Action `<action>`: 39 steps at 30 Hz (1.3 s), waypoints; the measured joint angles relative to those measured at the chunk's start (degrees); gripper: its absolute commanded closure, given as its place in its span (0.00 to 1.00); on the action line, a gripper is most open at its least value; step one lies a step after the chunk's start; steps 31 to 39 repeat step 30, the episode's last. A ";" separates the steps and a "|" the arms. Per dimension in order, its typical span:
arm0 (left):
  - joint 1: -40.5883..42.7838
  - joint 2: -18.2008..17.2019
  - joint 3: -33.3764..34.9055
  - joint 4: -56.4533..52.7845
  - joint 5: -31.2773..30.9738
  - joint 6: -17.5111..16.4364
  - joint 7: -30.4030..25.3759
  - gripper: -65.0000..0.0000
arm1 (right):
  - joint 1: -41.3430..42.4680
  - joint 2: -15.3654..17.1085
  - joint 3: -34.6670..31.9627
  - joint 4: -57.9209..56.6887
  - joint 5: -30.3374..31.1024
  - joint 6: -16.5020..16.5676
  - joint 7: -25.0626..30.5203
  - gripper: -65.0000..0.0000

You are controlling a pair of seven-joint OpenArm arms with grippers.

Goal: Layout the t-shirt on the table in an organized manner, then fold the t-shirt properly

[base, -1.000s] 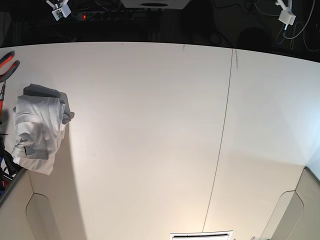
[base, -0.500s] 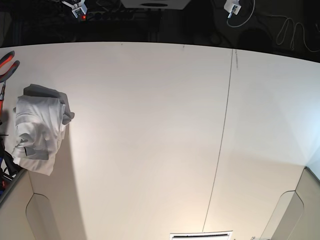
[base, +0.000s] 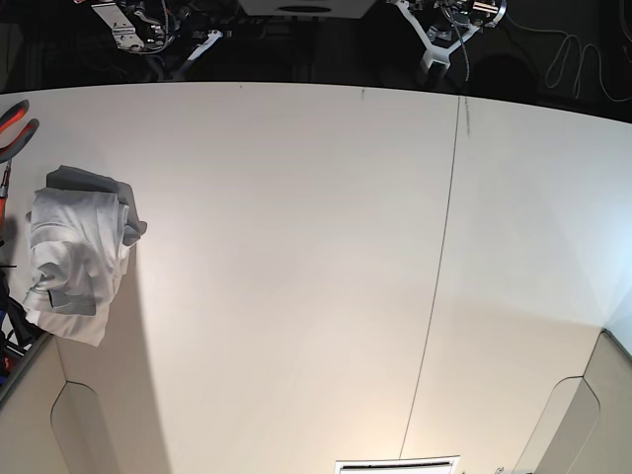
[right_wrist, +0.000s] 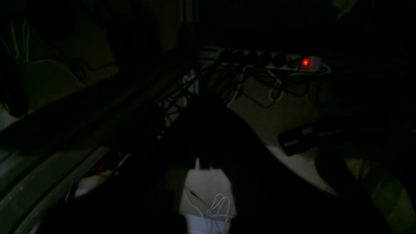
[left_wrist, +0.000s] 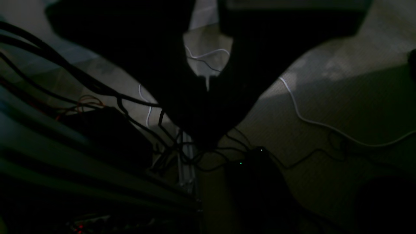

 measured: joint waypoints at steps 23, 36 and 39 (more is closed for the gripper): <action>0.13 3.32 0.02 -0.09 0.17 -0.02 -0.70 1.00 | 0.44 -0.92 0.00 2.67 0.00 -0.02 2.40 1.00; 0.13 3.30 0.00 -0.09 0.17 0.00 -0.68 1.00 | 0.44 -0.92 0.00 2.67 0.00 0.00 2.43 1.00; 0.13 3.30 0.00 -0.09 0.17 0.00 -0.68 1.00 | 0.44 -0.92 0.00 2.67 0.00 0.00 2.43 1.00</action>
